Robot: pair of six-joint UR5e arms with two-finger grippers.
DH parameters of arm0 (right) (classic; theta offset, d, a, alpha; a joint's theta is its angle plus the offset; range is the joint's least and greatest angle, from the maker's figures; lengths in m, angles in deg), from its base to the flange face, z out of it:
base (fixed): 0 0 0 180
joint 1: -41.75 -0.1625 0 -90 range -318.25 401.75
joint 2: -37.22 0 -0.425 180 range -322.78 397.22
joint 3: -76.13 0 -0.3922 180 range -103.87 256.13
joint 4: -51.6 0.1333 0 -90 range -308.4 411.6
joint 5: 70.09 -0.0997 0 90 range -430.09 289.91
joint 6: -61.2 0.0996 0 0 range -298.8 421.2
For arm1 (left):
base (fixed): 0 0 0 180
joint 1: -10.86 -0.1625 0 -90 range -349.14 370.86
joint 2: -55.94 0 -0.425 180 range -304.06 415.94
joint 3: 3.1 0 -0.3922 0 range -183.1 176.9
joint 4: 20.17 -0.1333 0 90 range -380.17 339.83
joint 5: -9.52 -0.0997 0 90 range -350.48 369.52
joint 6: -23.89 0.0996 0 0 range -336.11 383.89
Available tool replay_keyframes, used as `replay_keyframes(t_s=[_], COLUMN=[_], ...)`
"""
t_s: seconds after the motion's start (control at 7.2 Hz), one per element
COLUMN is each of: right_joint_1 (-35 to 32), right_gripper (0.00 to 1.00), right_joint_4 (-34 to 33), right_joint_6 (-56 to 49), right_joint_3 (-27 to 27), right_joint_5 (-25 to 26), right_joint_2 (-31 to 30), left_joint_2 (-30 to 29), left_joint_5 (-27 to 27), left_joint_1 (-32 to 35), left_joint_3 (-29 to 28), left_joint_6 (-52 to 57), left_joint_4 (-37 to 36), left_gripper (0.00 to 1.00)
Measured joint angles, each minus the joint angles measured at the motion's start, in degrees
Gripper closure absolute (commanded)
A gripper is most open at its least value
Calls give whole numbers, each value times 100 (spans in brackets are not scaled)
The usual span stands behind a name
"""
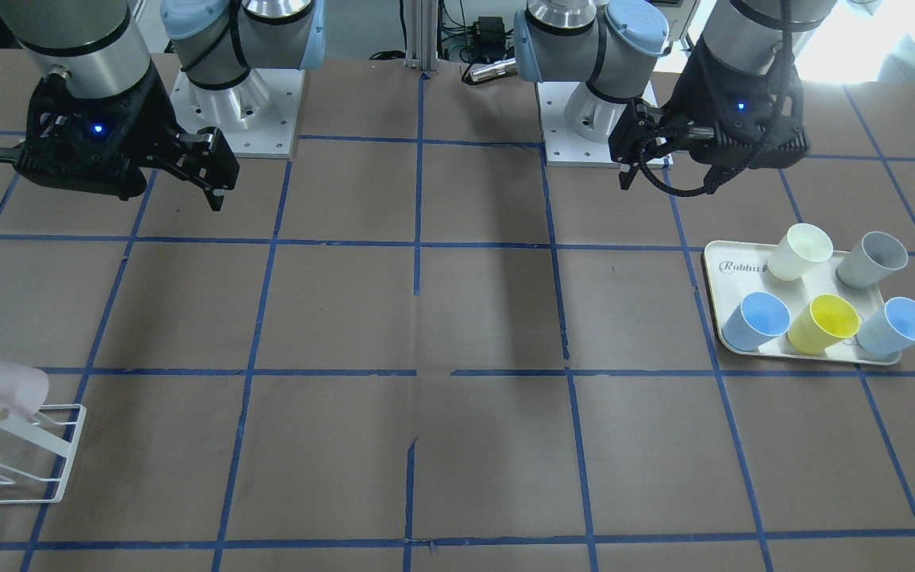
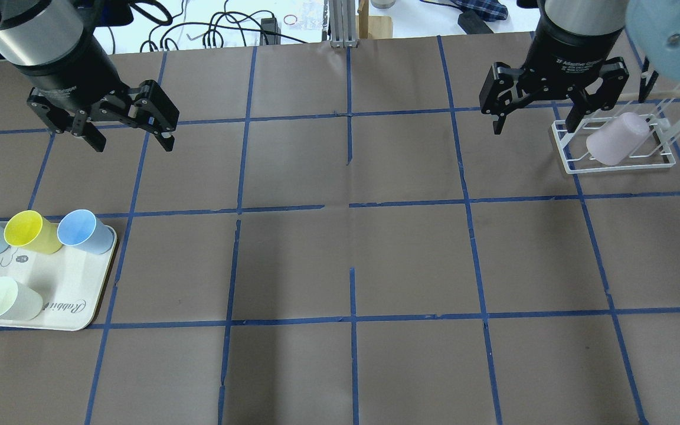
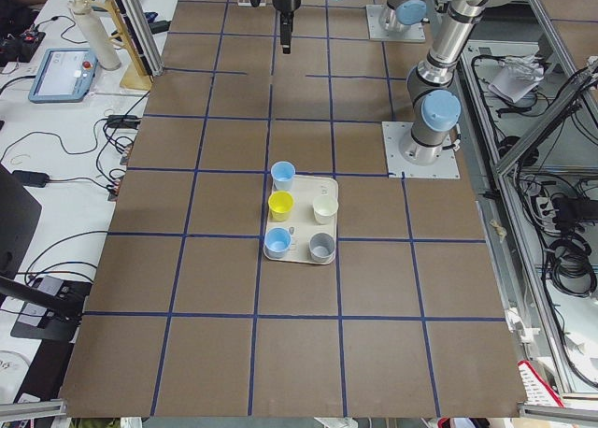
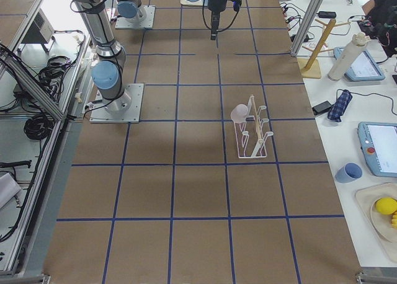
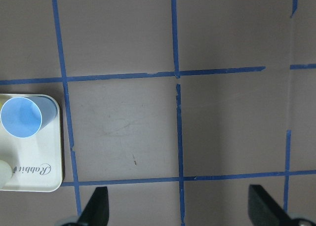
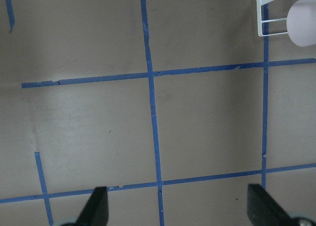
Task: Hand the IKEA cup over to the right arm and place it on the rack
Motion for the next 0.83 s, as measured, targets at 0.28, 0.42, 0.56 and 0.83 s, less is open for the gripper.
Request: replay_keyframes(t_s=[0.28,0.42,0.56,0.83], right_joint_1=[-39,-42,-44,-45], right_gripper=[0,0,0,0], right_joint_4=[5,15,26,23], right_joint_6=[12,13,13,13], right_joint_3=[5,6,6,25], right_joint_5=[25,30,32,25], right_joint_2=[6,3,-1,1], left_joint_2=[0,-2,-9,22], left_joint_5=[-14,-18,-18,-27], left_joint_1=[2,3,4,6], left_joint_3=[-38,-77,-100,-79], left_joint_6=[0,0,0,0], left_joint_4=[30,83,113,136], left_gripper=[0,0,0,0])
